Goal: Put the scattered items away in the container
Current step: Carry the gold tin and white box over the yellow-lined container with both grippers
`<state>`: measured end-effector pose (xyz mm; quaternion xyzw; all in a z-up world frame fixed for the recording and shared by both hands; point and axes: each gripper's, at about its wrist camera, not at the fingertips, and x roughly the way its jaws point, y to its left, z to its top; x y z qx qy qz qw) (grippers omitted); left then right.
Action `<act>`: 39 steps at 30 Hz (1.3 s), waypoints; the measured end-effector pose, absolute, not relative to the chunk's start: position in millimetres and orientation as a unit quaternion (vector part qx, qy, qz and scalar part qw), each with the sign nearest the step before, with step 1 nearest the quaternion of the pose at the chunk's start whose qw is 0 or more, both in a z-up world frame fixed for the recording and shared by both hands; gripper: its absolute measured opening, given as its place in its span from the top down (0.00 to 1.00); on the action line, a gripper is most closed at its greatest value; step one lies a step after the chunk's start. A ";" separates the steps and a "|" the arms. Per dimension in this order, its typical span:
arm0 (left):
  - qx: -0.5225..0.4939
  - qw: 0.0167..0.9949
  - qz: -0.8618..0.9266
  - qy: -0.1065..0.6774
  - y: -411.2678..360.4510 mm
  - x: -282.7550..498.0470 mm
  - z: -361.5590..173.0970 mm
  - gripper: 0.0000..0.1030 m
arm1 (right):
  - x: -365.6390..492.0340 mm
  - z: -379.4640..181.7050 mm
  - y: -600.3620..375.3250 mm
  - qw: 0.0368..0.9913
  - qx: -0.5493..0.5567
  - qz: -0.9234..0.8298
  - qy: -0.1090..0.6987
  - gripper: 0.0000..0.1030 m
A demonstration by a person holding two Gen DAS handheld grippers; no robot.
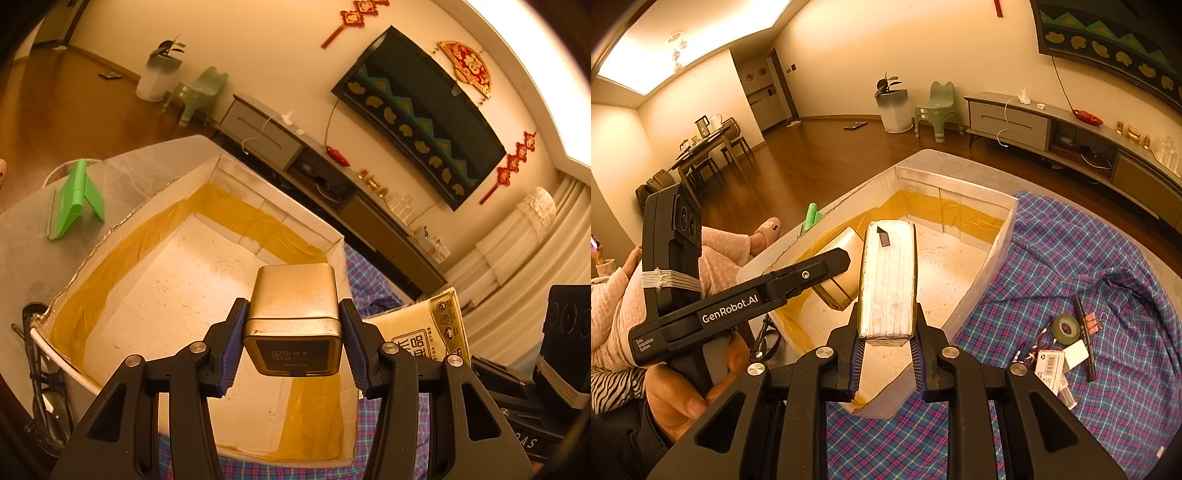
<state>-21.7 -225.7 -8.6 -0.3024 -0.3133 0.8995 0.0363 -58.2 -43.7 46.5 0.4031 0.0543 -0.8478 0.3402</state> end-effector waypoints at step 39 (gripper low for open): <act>-0.353 -0.041 0.877 -0.322 -241.8 -97.0 -9.9 0.50 | -139.2 39.9 -72.9 0.336 0.434 -0.832 0.086 0.77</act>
